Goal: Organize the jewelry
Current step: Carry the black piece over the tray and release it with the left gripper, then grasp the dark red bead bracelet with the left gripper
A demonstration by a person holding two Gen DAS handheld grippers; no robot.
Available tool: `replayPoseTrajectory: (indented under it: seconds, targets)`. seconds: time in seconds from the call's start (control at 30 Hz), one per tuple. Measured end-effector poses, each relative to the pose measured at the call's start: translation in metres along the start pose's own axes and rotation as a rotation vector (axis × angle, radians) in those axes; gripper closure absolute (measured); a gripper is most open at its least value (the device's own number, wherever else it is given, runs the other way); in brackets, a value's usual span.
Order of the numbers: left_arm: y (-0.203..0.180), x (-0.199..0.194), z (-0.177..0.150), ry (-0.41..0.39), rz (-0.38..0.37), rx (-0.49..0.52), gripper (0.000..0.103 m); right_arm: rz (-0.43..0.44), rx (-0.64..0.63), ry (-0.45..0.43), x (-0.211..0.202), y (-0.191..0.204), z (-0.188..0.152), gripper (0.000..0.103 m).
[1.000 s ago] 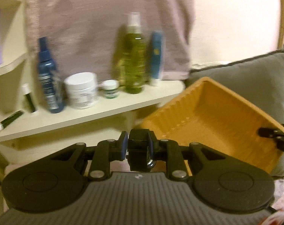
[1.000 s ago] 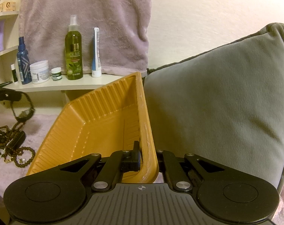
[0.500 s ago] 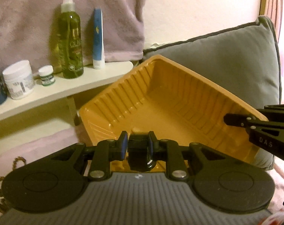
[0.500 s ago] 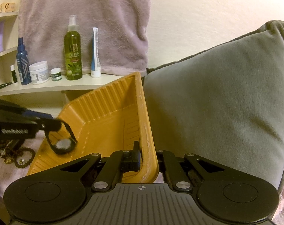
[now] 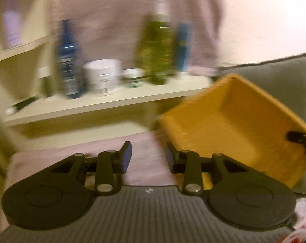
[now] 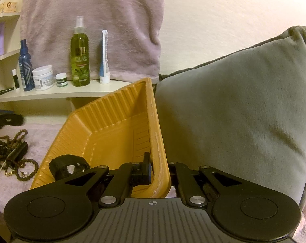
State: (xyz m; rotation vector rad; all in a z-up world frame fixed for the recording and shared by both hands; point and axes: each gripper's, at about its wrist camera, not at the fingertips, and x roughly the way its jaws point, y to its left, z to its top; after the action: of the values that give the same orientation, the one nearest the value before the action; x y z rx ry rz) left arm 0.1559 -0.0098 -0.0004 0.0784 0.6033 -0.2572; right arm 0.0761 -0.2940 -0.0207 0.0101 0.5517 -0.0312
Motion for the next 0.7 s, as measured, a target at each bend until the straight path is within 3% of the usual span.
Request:
replayPoseTrajectory:
  seconds: [0.2,0.43,0.7]
  targets:
    - [0.044,-0.012,-0.026,0.037,0.116,-0.048,0.071,-0.001,-0.003,-0.003,-0.001,0.001,-0.001,0.098]
    - [0.043,-0.019,-0.063,0.086,0.100,-0.071,0.071,-0.002,-0.006,0.000,0.000,0.003,0.000,0.098]
    - [0.024,0.006,-0.082,0.140,0.085,0.043,0.071,-0.003,-0.010,0.003,0.001,0.000,0.000,0.099]
